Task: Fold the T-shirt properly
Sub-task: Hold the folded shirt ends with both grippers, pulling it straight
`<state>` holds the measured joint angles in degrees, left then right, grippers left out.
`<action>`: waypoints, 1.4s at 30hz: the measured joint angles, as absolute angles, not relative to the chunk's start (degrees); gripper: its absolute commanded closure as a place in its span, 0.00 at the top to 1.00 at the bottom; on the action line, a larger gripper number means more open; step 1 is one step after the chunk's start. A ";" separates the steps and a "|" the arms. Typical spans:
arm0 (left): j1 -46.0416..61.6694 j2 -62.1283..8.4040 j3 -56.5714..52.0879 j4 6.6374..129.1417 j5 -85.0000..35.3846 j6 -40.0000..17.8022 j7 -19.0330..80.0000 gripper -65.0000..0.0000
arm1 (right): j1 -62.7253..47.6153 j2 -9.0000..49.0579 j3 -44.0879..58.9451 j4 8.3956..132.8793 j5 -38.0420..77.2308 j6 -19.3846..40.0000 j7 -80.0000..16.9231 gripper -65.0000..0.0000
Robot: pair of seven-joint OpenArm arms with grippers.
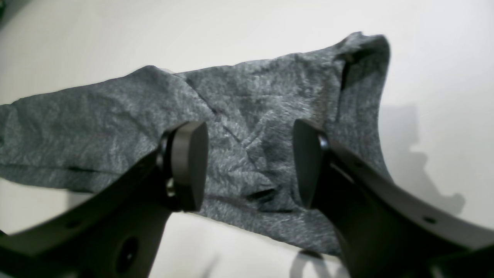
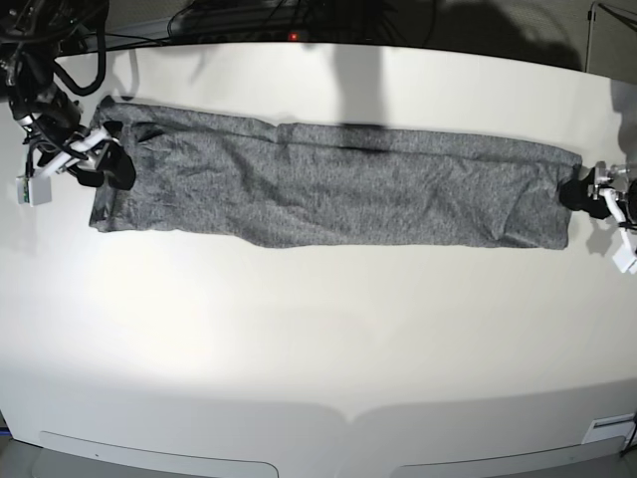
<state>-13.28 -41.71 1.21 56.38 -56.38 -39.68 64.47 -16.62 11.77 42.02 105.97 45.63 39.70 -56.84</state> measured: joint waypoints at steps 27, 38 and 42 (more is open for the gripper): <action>-14.46 -34.11 0.54 46.22 -68.45 -41.36 72.23 0.69 | -16.51 12.53 42.02 105.97 47.53 39.70 -58.46 0.54; -13.65 -37.85 0.73 45.84 -65.41 -40.86 64.60 0.69 | -16.51 12.53 42.02 105.97 47.55 39.70 -58.48 0.54; -13.76 -36.42 0.56 46.02 -59.70 -41.80 60.16 0.69 | -16.51 12.53 42.02 105.97 47.55 39.70 -58.63 0.54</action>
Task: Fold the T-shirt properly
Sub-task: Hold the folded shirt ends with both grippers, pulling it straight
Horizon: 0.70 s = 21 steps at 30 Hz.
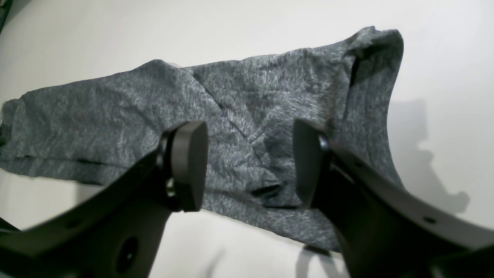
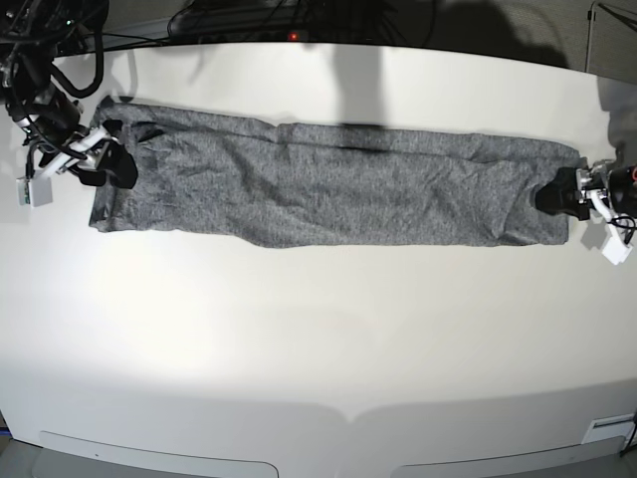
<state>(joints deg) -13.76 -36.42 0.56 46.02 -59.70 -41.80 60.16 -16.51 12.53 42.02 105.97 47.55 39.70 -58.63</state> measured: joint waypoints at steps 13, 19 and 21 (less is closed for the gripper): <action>-14.52 -34.59 0.08 46.41 -56.86 -42.02 61.84 0.69 | -16.51 12.53 42.02 105.97 47.55 39.70 -58.89 0.54; -14.52 -34.61 0.08 46.52 -57.32 -42.02 63.57 0.69 | -16.51 12.53 42.02 105.97 47.55 39.70 -59.02 0.54; -14.52 -34.59 0.08 46.52 -57.36 -42.04 63.59 0.69 | -16.51 12.53 42.02 105.97 47.55 39.70 -59.05 0.54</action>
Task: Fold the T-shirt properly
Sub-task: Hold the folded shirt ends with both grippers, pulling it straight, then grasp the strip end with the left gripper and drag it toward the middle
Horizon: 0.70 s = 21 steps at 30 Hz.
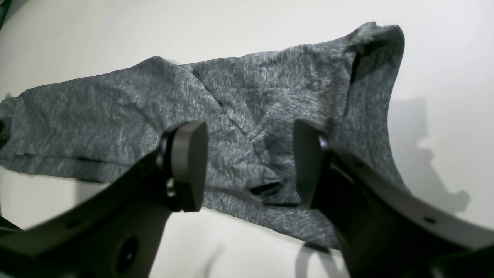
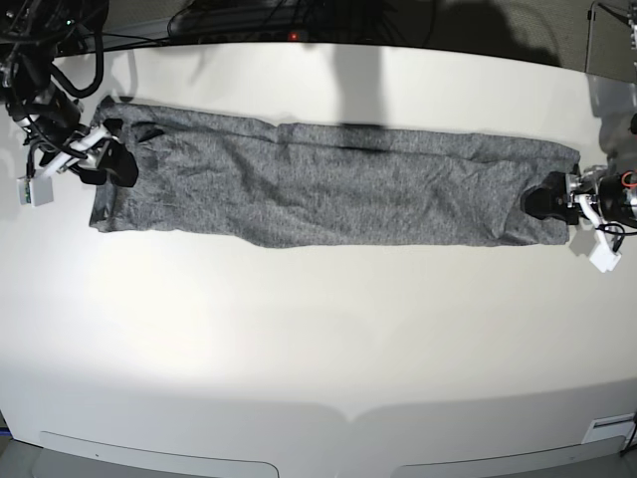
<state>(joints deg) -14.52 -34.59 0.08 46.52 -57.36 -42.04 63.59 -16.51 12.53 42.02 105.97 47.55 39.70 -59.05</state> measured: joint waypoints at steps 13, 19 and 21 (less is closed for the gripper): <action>-13.65 -35.07 0.14 46.19 -55.83 -40.97 65.52 0.00 | -16.51 12.53 42.02 105.97 47.55 39.70 -59.05 0.54; -13.65 -35.14 0.14 46.15 -56.84 -40.93 65.67 0.00 | -16.51 12.53 42.02 105.97 47.55 39.70 -59.51 0.54; -13.65 -35.09 0.27 46.11 -58.15 -40.86 66.30 0.00 | -16.51 12.53 42.02 105.97 47.55 39.70 -59.51 0.54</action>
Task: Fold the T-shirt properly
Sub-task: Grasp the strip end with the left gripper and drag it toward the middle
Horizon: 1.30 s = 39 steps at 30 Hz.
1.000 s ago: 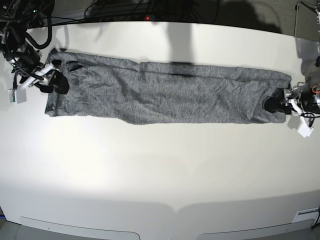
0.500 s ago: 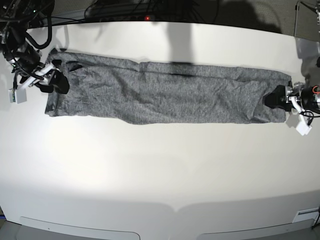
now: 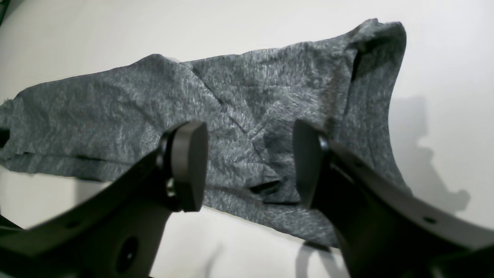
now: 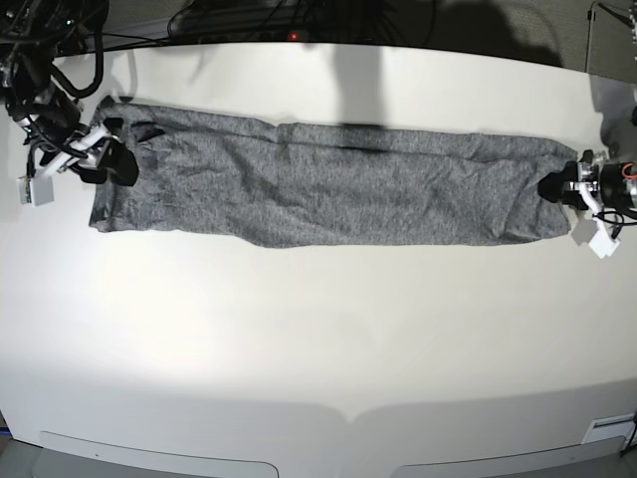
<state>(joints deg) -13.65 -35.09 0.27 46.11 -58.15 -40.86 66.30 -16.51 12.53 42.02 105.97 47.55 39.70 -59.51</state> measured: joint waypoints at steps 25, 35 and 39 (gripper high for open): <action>-16.05 -37.32 1.13 46.61 -64.73 -39.97 75.64 0.00 | -16.51 12.36 42.02 105.97 47.55 39.70 -59.51 0.54; -16.03 -35.40 1.13 57.98 -66.11 -38.92 78.87 0.00 | -16.51 11.55 42.02 105.97 47.55 39.70 -59.51 0.54; -15.68 -32.21 1.13 61.43 -66.13 -36.77 79.85 0.00 | -16.51 11.27 42.02 105.97 47.53 39.70 -59.53 0.54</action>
<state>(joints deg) -15.68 -32.21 1.13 61.43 -66.13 -36.77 79.85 -16.51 11.27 42.02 105.97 47.53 39.70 -59.53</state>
